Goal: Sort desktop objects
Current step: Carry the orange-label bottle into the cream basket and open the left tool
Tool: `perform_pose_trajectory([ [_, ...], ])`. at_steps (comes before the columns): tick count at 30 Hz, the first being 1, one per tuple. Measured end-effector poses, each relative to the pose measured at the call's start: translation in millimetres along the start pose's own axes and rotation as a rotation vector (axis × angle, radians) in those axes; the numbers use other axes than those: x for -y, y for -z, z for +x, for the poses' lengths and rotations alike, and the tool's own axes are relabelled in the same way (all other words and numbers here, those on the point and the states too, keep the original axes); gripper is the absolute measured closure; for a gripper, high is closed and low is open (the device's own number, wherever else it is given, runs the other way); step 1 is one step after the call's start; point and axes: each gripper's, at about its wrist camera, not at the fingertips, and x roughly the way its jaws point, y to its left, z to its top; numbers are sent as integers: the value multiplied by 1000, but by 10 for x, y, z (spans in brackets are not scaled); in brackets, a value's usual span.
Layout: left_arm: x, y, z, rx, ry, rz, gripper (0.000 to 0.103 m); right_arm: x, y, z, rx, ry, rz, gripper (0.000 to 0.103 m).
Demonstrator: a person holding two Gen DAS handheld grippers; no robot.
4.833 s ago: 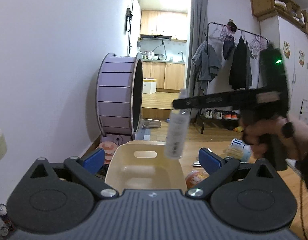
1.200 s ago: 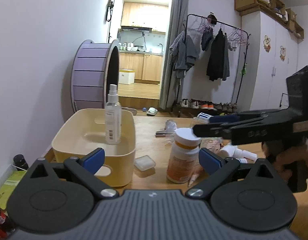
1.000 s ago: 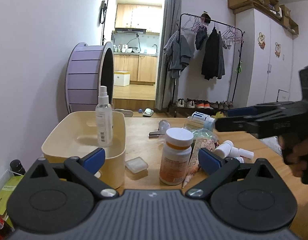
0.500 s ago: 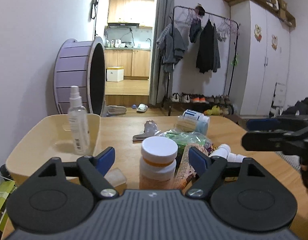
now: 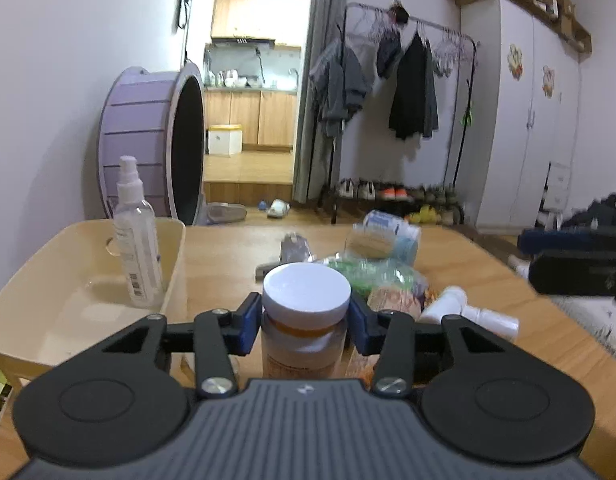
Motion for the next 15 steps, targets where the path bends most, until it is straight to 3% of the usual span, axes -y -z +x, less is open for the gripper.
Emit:
perform_pose_trajectory([
  [7, -295, -318, -303, 91, -49, -31, 58, 0, 25, 21, 1, 0, 4, 15],
  [15, -880, -476, -392, 94, -151, -97, 58, 17, 43, 59, -8, -1, 13, 15],
])
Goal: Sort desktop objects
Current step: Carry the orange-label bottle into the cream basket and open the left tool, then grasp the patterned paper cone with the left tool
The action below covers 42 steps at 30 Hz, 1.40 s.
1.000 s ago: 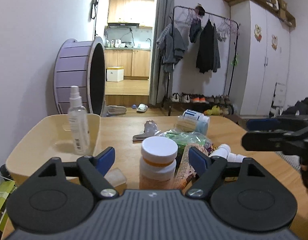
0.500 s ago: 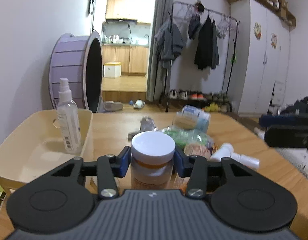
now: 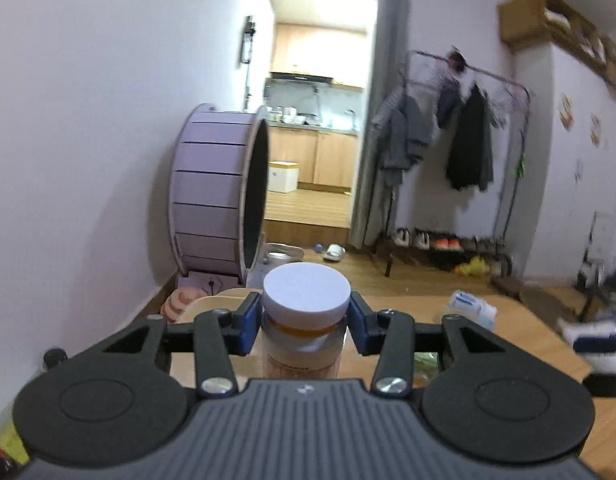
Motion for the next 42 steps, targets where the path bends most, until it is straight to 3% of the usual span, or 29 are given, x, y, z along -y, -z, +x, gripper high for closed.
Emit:
perform_pose_trajectory([
  [9, -260, 137, -2, -73, -122, 16, 58, -52, 55, 82, -33, -8, -3, 15],
  [17, -316, 296, 90, -139, -162, 57, 58, -87, 92, 105, -51, -7, -6, 15],
  [24, -305, 295, -89, -92, -184, 95, 45, -77, 82, 83, -52, -2, -8, 15],
  [27, -237, 257, -207, -68, -141, 87, 41, -42, 64, 62, -47, 8, -4, 15],
  [33, 117, 239, -294, -73, 67, 96, 38, 97, 46, 32, -48, 43, 24, 15],
  [38, 522, 276, -159, -138, 211, 133, 38, 194, 35, 3, -45, 58, 43, 15],
  [42, 765, 362, 82, -207, 277, 153, 38, 243, -5, -58, -27, 53, 53, 15],
])
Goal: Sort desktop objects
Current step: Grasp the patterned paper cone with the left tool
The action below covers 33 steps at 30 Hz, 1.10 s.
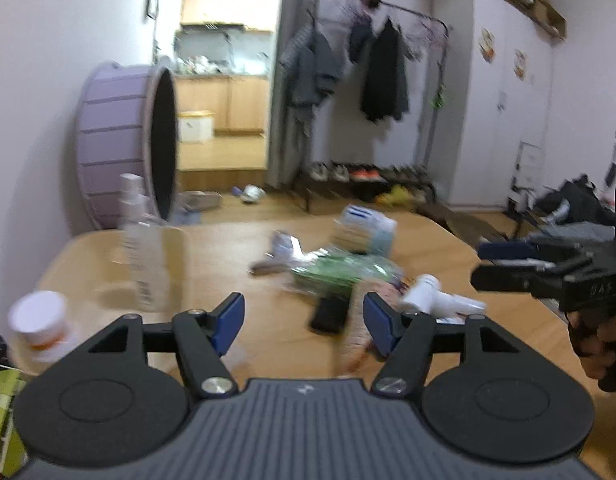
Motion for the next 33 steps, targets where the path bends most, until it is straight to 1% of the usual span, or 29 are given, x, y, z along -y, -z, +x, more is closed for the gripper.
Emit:
perform_pose_trajectory([
  [6, 143, 104, 440, -92, 59, 72, 39, 111, -8, -89, 12, 0, 16, 14],
  [8, 146, 129, 562, -114, 73, 83, 42, 144, -7, -110, 15, 3, 21, 14],
  [15, 191, 189, 784, -142, 109, 113, 45, 182, -5, -109, 16, 2, 23, 14],
  [16, 200, 196, 810, -145, 110, 120, 51, 181, -6, -103, 16, 1, 22, 14],
  [17, 206, 203, 836, -152, 113, 122, 59, 183, -7, -101, 15, 0, 21, 13],
  [20, 206, 216, 897, -169, 131, 111, 69, 181, -1, -96, 11, -1, 20, 13],
  [23, 207, 226, 890, -161, 133, 110, 71, 173, 18, -101, 6, 0, 16, 13],
  [27, 167, 206, 811, -125, 126, 89, 74, 164, 17, -99, 7, 1, 12, 13],
  [29, 161, 173, 706, -97, 120, 93, 75, 159, 14, -101, 10, 1, 12, 13],
  [33, 90, 94, 410, -38, 84, 61, 75, 133, 7, -78, 11, -6, 10, 13],
])
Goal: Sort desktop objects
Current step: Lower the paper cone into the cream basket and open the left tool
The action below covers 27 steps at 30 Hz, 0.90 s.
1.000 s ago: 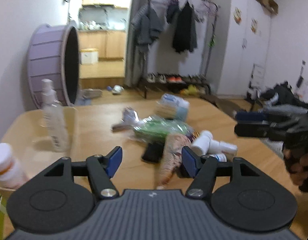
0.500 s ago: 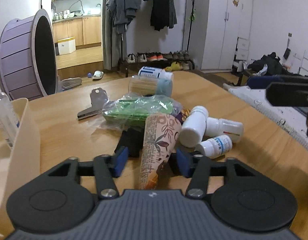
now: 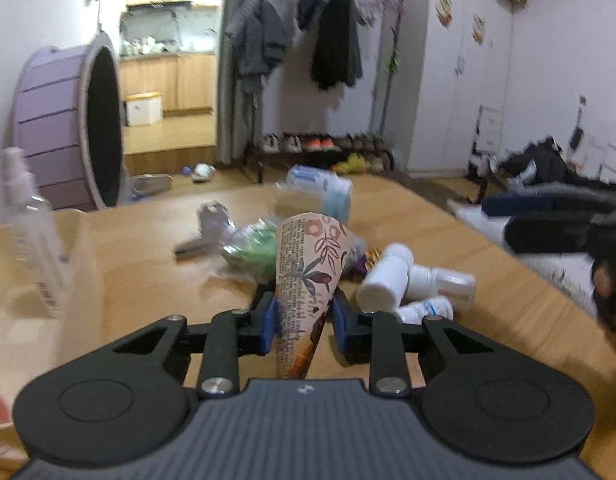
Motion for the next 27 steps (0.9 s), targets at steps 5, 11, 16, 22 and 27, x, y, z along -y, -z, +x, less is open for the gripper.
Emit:
perform_pose_trajectory([
  [5, -234, -132, -444, 75, -106, -62, 75, -61, -8, 32, -1, -16, -10, 13],
  [11, -633, -214, -734, 113, -263, -116, 75, -105, 12, 94, -14, -22, -16, 13],
  [16, -814, -174, -603, 61, -320, -132, 75, -125, 47, 135, -31, -21, -22, 13],
  [22, -880, -128, -370, 12, -359, -120, 72, -135, 70, 145, -41, -17, -24, 13],
  [27, -914, -81, -410, -3, -387, -113, 64, -132, 72, 111, -41, -12, -21, 13],
])
